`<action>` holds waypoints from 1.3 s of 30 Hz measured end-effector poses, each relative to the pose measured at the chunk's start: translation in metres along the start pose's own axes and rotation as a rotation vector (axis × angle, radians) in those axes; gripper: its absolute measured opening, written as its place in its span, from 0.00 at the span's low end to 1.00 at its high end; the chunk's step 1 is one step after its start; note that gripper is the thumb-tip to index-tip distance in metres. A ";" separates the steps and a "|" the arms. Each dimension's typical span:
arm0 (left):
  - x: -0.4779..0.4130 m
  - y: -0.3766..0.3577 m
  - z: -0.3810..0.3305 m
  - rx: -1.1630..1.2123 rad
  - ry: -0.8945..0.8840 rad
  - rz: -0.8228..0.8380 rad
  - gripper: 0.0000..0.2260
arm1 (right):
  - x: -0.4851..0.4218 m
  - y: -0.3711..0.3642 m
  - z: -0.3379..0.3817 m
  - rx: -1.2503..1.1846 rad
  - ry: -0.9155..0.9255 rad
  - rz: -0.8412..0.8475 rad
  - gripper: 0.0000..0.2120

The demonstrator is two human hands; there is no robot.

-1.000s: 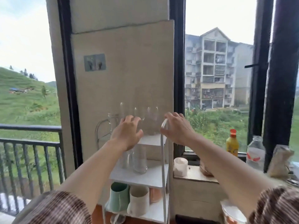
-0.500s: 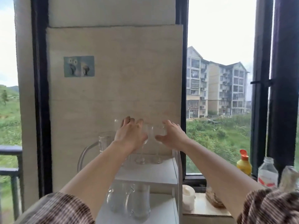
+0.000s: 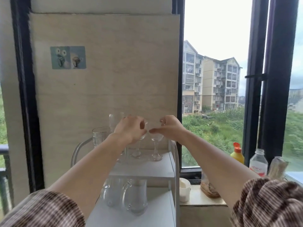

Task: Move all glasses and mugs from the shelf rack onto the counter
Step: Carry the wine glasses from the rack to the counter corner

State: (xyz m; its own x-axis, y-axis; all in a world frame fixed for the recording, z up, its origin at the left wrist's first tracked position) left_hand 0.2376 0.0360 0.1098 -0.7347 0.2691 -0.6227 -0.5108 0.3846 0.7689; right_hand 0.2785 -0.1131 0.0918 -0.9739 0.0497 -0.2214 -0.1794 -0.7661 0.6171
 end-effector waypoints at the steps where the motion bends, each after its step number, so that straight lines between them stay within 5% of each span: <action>1: 0.003 0.004 -0.003 0.018 -0.015 -0.034 0.04 | 0.003 0.004 -0.001 -0.026 0.006 -0.017 0.18; 4: 0.006 0.015 -0.012 0.069 -0.073 -0.121 0.04 | 0.014 0.019 0.000 -0.104 0.054 -0.079 0.16; 8: 0.008 0.029 -0.029 0.154 -0.145 -0.215 0.06 | 0.040 0.052 0.011 -0.165 0.130 -0.156 0.36; 18: 0.034 0.034 -0.148 0.313 -0.388 -0.284 0.05 | 0.128 0.168 -0.041 -0.229 0.153 -0.327 0.34; 27: 0.091 -0.032 -0.334 0.622 -0.459 -0.141 0.14 | 0.273 0.293 -0.190 -0.159 -0.073 -0.394 0.33; 39: 0.229 -0.149 -0.678 1.070 -0.542 0.235 0.29 | 0.554 0.463 -0.417 -0.036 -0.520 -0.545 0.33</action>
State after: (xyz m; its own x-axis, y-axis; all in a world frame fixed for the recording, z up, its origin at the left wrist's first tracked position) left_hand -0.1570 -0.5581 -0.0495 -0.3481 0.6649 -0.6608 0.4220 0.7406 0.5229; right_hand -0.2864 -0.7077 -0.0598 -0.6903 0.7169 -0.0977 -0.6585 -0.5666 0.4954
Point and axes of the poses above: each hand's wrist, its own x-axis away from the middle knuckle, its own y-axis out of the back of the hand, z = x × y, the point moved 7 cm from there along -x, towards the middle knuckle, and after that the axes turned 14 degrees about -y, right-handed, at the moved point
